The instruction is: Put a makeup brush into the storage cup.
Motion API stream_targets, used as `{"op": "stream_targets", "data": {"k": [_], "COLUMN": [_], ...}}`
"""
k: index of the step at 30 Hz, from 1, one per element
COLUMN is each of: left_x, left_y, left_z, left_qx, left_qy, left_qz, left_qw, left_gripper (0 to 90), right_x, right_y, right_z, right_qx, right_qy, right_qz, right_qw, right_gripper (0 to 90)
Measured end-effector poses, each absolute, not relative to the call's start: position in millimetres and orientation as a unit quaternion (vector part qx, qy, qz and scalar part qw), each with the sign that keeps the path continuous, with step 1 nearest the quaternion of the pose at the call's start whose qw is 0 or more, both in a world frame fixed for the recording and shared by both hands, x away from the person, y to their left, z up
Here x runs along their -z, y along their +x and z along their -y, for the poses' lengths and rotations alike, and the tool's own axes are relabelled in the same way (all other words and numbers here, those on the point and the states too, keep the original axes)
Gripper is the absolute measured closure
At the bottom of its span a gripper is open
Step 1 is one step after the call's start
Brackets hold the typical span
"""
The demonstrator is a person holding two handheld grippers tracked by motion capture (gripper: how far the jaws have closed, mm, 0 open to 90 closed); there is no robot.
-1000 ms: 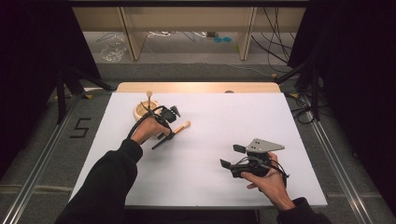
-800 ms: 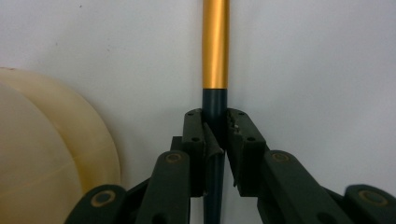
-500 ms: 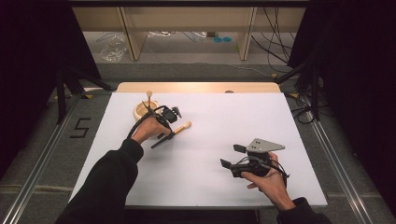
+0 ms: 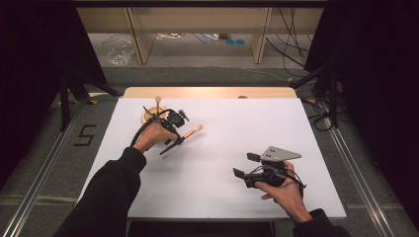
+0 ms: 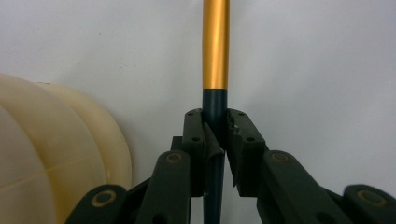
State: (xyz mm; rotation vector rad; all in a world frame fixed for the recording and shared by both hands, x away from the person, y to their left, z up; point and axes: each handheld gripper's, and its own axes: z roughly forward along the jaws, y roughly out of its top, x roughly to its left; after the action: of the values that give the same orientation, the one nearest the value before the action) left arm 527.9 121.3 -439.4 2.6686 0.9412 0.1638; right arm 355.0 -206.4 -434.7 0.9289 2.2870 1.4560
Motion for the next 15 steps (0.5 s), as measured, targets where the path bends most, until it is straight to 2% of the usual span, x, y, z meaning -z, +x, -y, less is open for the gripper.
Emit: {"op": "stream_targets", "data": {"k": [15], "left_x": [419.6], "left_y": [517.4], "left_z": [-138.3], "left_qx": [-0.077], "left_qy": [0.900], "left_qz": [-0.355], "left_qw": [0.243], "left_gripper": [78.4], "right_x": [435.9], "right_y": [355.6], "right_z": [205.1], "right_qx": [-0.509], "right_qy": [0.320], "right_qz": [-0.787], "right_qw": [0.138], "right_gripper": [23.7]}}
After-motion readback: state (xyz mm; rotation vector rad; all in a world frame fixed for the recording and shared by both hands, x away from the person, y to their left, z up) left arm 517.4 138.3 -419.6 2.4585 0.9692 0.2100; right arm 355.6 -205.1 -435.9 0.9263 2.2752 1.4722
